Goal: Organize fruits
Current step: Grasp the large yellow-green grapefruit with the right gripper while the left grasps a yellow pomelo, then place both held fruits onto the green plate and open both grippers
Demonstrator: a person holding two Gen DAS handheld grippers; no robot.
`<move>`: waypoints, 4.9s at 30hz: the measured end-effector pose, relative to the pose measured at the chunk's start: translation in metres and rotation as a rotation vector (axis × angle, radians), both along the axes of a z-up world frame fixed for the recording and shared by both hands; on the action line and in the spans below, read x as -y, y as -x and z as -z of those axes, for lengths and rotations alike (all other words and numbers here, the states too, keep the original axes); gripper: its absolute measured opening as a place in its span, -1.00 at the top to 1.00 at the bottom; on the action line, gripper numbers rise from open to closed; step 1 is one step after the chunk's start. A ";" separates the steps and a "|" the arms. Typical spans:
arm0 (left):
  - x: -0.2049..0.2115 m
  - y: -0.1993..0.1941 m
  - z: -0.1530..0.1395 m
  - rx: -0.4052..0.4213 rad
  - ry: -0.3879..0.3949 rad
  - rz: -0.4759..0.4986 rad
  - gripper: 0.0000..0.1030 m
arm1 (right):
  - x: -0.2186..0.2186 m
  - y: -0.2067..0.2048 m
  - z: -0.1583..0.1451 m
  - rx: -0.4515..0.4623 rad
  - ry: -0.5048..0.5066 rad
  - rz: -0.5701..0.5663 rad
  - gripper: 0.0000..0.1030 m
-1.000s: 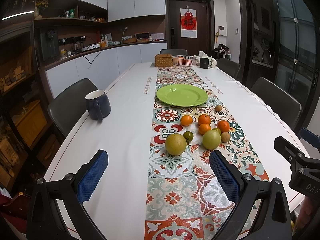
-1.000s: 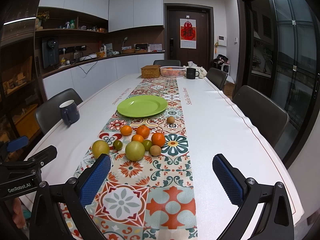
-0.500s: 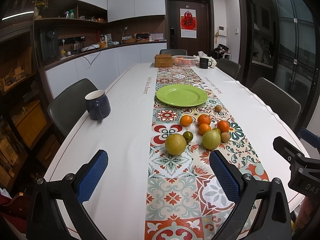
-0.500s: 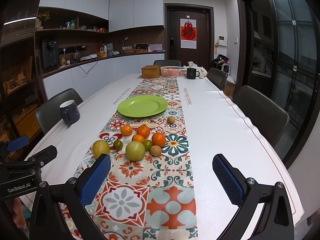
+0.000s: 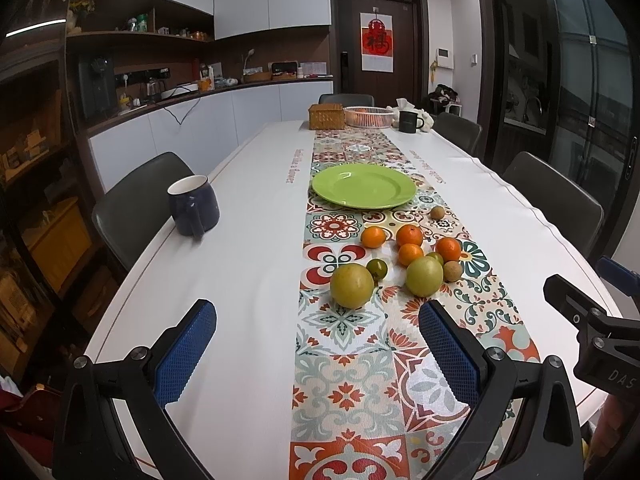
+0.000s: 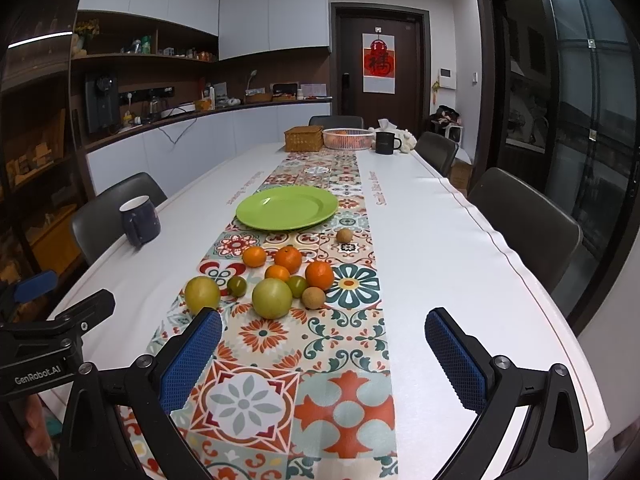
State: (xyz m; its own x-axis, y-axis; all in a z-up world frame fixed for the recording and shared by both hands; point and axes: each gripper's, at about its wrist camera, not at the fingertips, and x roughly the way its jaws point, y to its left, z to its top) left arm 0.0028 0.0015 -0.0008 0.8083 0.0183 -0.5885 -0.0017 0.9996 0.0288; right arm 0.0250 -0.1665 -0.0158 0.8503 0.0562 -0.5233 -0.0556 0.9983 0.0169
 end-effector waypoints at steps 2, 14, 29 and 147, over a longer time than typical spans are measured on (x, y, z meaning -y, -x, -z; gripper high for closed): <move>-0.001 -0.003 0.003 -0.010 0.002 0.001 -1.00 | 0.000 -0.004 0.003 -0.009 0.000 -0.007 -0.99; -0.004 -0.032 0.022 -0.059 -0.016 0.043 -0.88 | -0.014 -0.039 0.019 -0.075 0.023 -0.103 -0.98; 0.000 -0.090 0.060 -0.158 -0.043 0.197 -0.60 | -0.043 -0.101 0.059 -0.214 0.071 -0.282 -0.45; 0.022 -0.336 0.056 -0.240 -0.024 0.243 -0.34 | -0.023 -0.351 0.048 -0.265 0.043 -0.300 -0.20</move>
